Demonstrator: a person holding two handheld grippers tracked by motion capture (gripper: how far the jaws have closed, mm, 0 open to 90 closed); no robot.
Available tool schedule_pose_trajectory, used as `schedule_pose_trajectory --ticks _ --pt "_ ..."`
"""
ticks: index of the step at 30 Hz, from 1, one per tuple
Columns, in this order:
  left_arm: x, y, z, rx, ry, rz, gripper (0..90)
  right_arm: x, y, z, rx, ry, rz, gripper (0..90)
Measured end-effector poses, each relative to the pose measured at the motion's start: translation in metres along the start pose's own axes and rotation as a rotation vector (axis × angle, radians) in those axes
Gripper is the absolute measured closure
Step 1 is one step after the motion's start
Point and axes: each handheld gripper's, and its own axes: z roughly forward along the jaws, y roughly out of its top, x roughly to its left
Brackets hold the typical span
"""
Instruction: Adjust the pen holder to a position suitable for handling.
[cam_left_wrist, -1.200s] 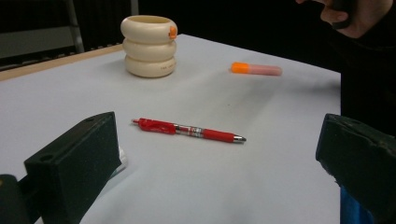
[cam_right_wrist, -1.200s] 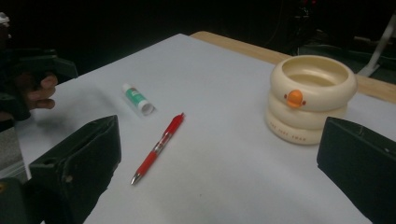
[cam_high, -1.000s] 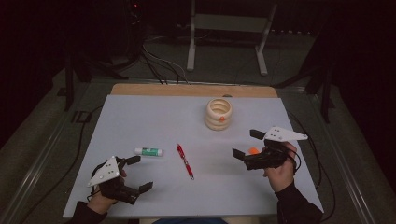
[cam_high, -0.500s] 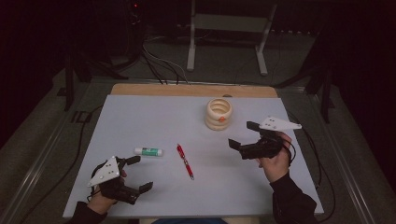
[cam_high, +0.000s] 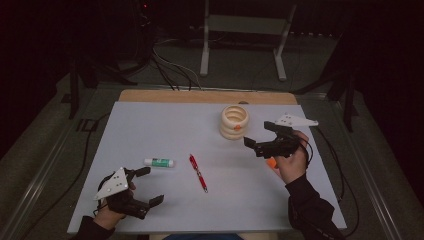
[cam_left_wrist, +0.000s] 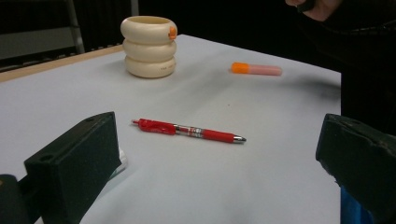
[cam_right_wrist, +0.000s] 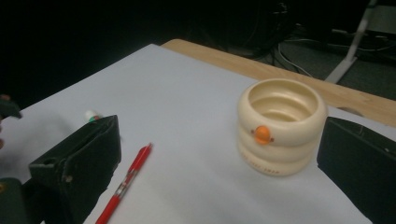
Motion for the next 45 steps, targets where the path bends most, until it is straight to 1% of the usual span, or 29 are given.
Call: schedule_pose_trajectory --ticks 8,9,10,15,16,17,19,21,22,23,24,26,28,29,31,33,36,37,41,43,45 --pt "0.0 0.0 0.0 -0.006 0.001 -0.002 0.2 -0.01 0.01 0.012 0.017 -0.02 0.022 0.0" --pt "0.0 0.0 0.0 -0.005 0.001 -0.005 0.1 -0.012 0.011 0.014 0.019 -0.021 0.026 0.0" --pt "0.0 0.0 0.0 -0.003 0.002 -0.004 0.2 -0.013 0.012 0.016 0.026 -0.008 0.032 0.0" --pt "0.001 0.0 -0.001 -0.006 0.0 -0.005 0.1 -0.018 0.016 0.025 0.013 -0.027 0.025 0.0" --pt "0.001 0.0 -0.001 -0.006 0.0 -0.004 0.1 -0.02 0.017 0.027 0.016 -0.019 0.028 0.0" --pt "0.001 0.0 -0.001 -0.006 -0.001 -0.004 0.1 -0.021 0.018 0.028 0.011 -0.016 0.042 0.0" --pt "0.001 0.0 -0.001 -0.011 -0.005 -0.007 0.2 -0.024 0.02 0.032 0.012 -0.019 0.045 0.0" --pt "0.001 0.0 -0.001 -0.009 -0.003 -0.008 0.2 -0.026 0.021 0.035 0.007 -0.038 0.054 0.0" --pt "0.001 0.0 -0.001 -0.01 -0.003 -0.007 0.1 -0.028 0.021 0.038 0.001 -0.03 0.067 0.0" --pt "0.001 0.0 -0.001 -0.011 -0.004 -0.006 0.2 -0.029 0.021 0.039 -0.016 -0.042 0.081 0.0" --pt "0.001 0.001 -0.001 -0.013 -0.003 -0.005 0.1 -0.03 0.022 0.042 -0.019 -0.07 0.098 0.0" --pt "0.001 0.0 -0.002 -0.013 -0.002 -0.008 0.2 -0.034 0.024 0.046 -0.008 -0.083 0.125 0.0" --pt "0.001 0.0 -0.002 -0.011 -0.002 -0.007 0.1 -0.037 0.026 0.051 0.005 -0.111 0.15 0.0" --pt "0.001 0.0 -0.002 -0.013 -0.003 -0.008 0.1 -0.039 0.027 0.053 0.013 -0.112 0.157 0.0" --pt "0.002 0.0 -0.002 -0.016 -0.003 -0.011 0.1 -0.042 0.028 0.056 0.016 -0.131 0.162 0.0" --pt "0.001 0.0 -0.002 -0.013 -0.001 -0.009 0.2 -0.045 0.029 0.06 0.025 -0.129 0.181 0.0" --pt "0.001 0.0 -0.001 -0.013 -0.002 -0.007 0.1 -0.048 0.03 0.063 0.035 -0.136 0.185 0.0" --pt "0.001 0.0 -0.001 -0.011 -0.002 -0.007 0.2 -0.049 0.031 0.067 0.039 -0.147 0.187 0.0" --pt "0.001 0.0 -0.001 -0.009 -0.002 -0.005 0.1 -0.053 0.031 0.076 0.076 -0.153 0.192 0.0" --pt "0.001 0.0 -0.001 -0.008 0.0 -0.006 0.1 -0.055 0.031 0.081 0.092 -0.156 0.202 0.0" --pt "0.001 0.0 -0.001 -0.007 -0.001 -0.003 0.1 -0.056 0.029 0.085 0.103 -0.169 0.211 1.0"
